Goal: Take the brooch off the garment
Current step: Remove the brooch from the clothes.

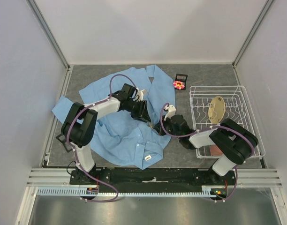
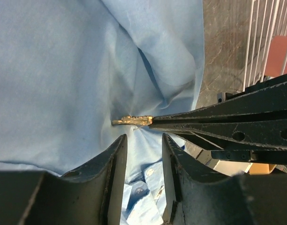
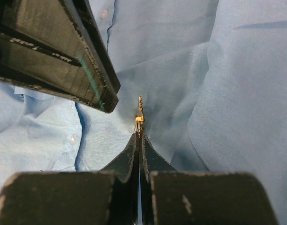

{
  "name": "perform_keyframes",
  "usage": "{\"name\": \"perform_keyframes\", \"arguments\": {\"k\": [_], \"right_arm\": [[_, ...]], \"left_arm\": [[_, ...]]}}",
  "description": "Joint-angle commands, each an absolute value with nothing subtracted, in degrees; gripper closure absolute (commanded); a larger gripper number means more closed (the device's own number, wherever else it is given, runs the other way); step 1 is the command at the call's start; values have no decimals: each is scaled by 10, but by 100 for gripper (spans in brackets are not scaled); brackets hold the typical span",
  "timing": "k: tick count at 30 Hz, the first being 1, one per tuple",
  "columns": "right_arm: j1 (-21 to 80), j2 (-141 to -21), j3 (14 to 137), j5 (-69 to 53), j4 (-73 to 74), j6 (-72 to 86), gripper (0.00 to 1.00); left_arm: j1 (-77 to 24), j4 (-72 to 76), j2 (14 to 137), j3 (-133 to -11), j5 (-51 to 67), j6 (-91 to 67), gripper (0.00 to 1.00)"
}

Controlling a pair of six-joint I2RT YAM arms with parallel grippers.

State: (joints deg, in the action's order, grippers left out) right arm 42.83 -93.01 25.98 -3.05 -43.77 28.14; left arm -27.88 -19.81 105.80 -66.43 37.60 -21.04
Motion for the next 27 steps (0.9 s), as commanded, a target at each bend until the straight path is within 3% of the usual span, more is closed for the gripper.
{"name": "perform_keyframes", "arguments": {"k": [1, 6, 9, 14, 20, 23, 26, 27], "right_arm": [[422, -932, 281, -41, -465, 288, 100], [420, -930, 288, -39, -452, 295, 91], [420, -934, 291, -42, -452, 308, 89], [420, -944, 296, -50, -454, 329, 88], [420, -953, 287, -59, -459, 342, 80], [419, -954, 276, -57, -466, 344, 80], [419, -957, 272, -57, -470, 345, 89], [419, -959, 271, -58, -472, 345, 95]], "left_arm": [[-282, -210, 1082, -696, 373, -166, 60], [-285, -202, 1089, -684, 348, -184, 76], [-288, -197, 1085, -672, 325, -200, 80], [-298, -165, 1054, -637, 294, -229, 83], [-299, -155, 1039, -623, 281, -243, 86], [-299, -153, 1030, -620, 276, -248, 88], [-299, -147, 1015, -614, 276, -251, 88], [-299, -143, 1010, -613, 277, -251, 84]]}}
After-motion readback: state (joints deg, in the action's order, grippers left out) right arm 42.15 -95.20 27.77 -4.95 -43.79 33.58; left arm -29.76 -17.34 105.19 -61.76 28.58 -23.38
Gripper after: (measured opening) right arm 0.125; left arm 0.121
